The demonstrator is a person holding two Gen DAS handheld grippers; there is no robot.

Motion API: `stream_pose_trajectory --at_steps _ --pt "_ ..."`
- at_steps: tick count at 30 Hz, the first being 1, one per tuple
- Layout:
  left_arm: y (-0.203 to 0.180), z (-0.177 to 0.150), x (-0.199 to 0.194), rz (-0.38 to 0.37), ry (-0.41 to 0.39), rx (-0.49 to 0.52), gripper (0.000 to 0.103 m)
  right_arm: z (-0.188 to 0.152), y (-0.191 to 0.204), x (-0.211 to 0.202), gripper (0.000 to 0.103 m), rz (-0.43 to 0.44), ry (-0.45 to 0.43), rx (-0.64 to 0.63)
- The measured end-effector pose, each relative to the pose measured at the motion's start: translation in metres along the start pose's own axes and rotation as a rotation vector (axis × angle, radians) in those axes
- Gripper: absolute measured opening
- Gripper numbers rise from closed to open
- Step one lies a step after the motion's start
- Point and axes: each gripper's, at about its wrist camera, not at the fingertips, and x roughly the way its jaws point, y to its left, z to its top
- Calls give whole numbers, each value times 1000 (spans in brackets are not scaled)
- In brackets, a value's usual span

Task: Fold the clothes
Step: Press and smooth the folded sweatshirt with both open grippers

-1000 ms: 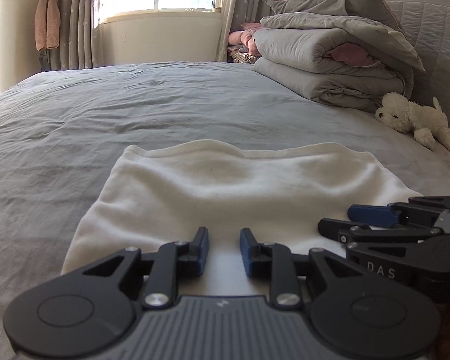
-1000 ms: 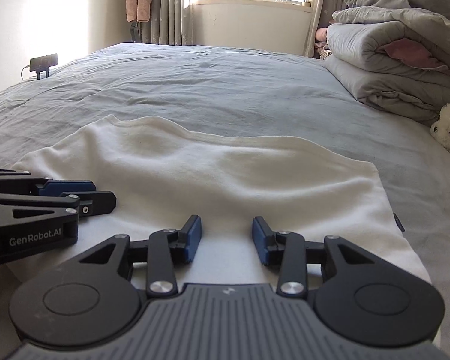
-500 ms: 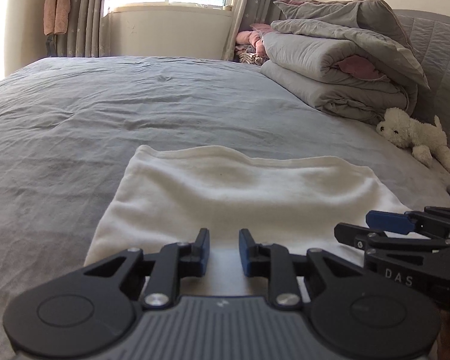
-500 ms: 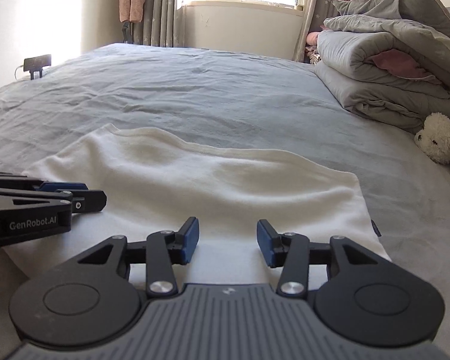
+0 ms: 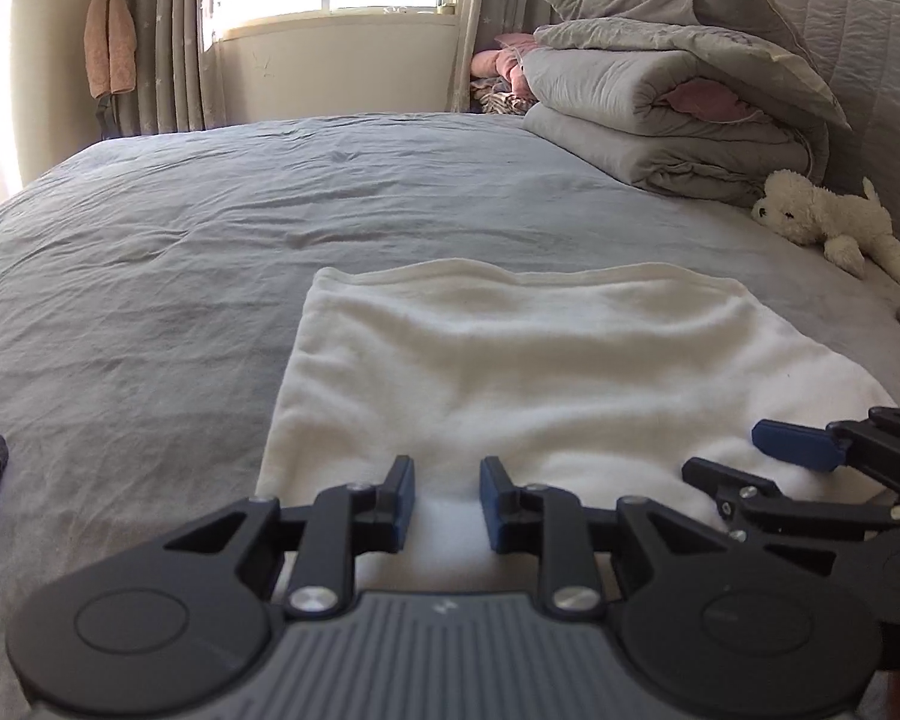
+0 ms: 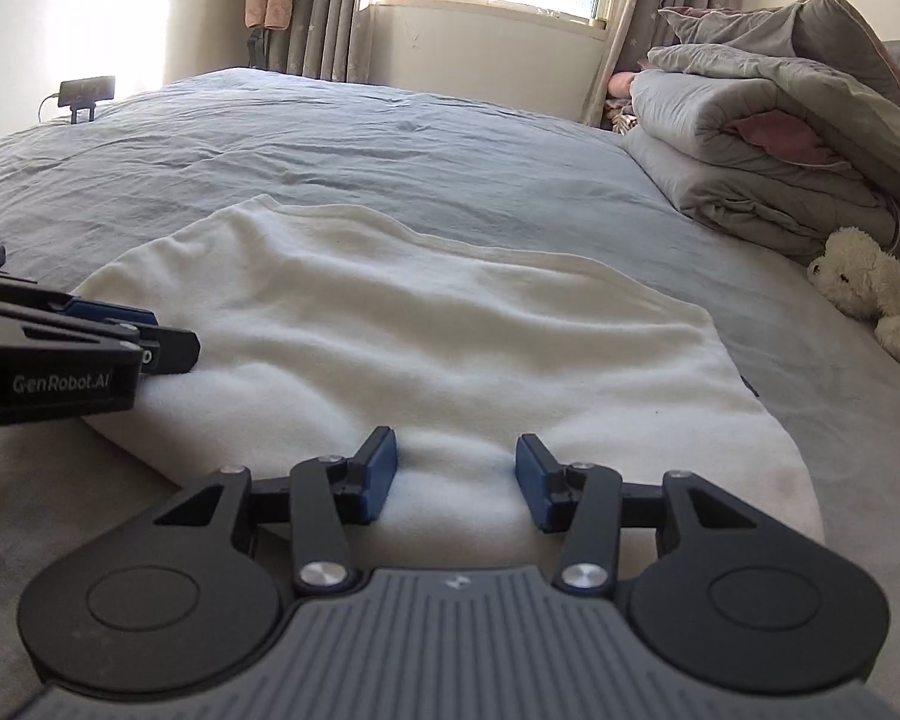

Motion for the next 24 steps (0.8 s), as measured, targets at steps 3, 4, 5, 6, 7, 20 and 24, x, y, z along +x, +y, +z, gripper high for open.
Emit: stream_pose_trajectory --at_steps 3,4,5,6,7,20,24 --pt "6 -14 -5 -5 -34 58 23 -10 -5 -2 49 16 -45 42" --pt "7 -16 -6 -2 -41 53 23 -9 -9 -1 49 34 -43 64" --pt "7 -15 -6 1 -40 30 23 -8 -13 -1 49 48 -41 81" --pt "8 -14 -5 5 -37 3 23 -8 -15 0 49 58 -39 93" --pt "6 -12 -4 13 -34 -10 23 -7 -16 0 50 64 -37 100" --pt "8 -12 -12 70 -17 -1 37 -8 -15 -2 50 74 -41 105" --pt "14 -16 -12 84 -18 -21 36 -8 -15 -2 50 75 -47 108"
